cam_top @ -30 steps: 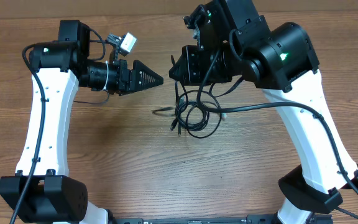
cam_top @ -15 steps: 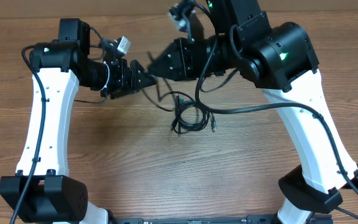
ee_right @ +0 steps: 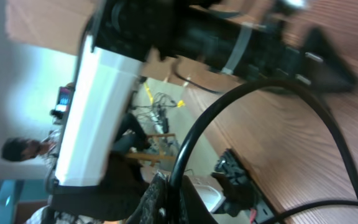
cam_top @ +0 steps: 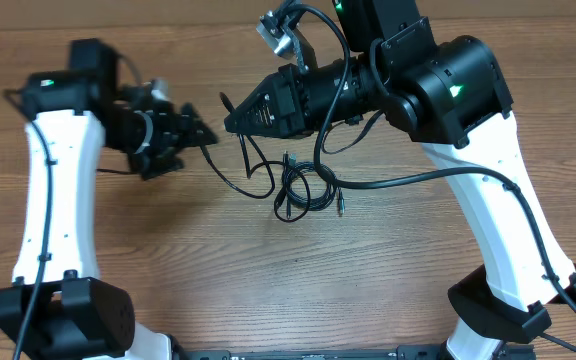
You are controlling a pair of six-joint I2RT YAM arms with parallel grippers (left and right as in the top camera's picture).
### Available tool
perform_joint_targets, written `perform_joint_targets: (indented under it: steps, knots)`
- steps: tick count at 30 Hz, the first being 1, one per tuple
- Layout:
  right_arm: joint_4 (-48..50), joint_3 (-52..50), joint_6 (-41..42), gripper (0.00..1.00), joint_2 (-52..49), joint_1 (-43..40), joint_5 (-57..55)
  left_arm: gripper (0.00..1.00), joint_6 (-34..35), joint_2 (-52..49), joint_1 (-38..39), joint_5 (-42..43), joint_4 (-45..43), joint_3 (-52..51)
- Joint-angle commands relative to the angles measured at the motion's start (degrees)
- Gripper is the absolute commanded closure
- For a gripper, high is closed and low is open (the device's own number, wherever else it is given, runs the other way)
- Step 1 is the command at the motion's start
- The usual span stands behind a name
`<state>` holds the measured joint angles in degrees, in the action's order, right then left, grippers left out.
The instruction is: Untangle cables
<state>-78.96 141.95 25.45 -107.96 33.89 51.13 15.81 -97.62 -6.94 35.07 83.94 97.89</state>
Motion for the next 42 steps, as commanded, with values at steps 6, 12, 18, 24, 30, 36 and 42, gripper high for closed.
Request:
perform_joint_targets:
  steps: [6, 12, 18, 24, 30, 36, 42]
  knots:
    - [-0.2, 0.1, 0.0, 0.96, 0.2, 0.3, -12.6, 0.16, -13.0, 0.0, -8.7, 20.2, 7.6, 1.3]
    - [-0.1, -0.9, 0.0, 0.96, 0.1, 0.5, -14.6, 0.06, -17.5, 0.0, -8.3, 34.8, 10.4, 1.3]
    - [-5.0, -2.1, -0.5, 0.96, -0.5, 1.0, -22.1, 0.00, -10.1, 0.0, -8.0, 41.9, 12.6, 1.3]
    - [-6.9, -2.1, -8.4, 0.96, -0.5, 2.7, -18.6, 0.00, -1.7, 0.0, -8.0, 44.3, 10.2, 1.3]
    - [-7.4, -2.1, -14.6, 0.96, -0.6, 7.0, -17.0, 0.00, 3.5, 0.0, -7.9, 47.1, 10.1, 1.3]
    - [-6.4, -2.1, -15.0, 0.96, -1.4, 9.9, -19.1, 0.19, 3.5, 0.0, -7.6, 50.1, 10.6, 1.3]
    - [-3.6, -2.1, -13.4, 0.96, -2.6, 9.9, -19.1, 0.32, 3.5, 0.1, -6.3, 50.5, 12.9, 1.3]
